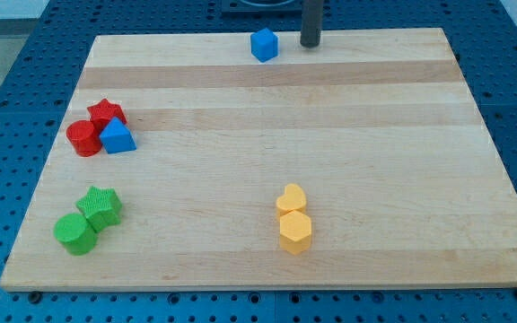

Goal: Move blue cube closer to green star

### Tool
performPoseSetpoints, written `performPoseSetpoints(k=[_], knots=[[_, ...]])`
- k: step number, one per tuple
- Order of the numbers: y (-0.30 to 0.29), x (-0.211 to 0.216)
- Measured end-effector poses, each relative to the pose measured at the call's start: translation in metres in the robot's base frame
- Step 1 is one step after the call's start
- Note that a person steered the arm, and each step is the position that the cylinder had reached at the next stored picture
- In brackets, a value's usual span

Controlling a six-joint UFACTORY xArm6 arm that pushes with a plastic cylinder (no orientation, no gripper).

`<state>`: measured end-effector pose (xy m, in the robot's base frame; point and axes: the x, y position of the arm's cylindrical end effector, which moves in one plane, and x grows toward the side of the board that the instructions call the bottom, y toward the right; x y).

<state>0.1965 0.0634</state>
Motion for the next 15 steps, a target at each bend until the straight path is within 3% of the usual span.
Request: performPoseSetpoints(k=[4, 15], knots=[[-0.068, 0.011], [-0.159, 0.26]])
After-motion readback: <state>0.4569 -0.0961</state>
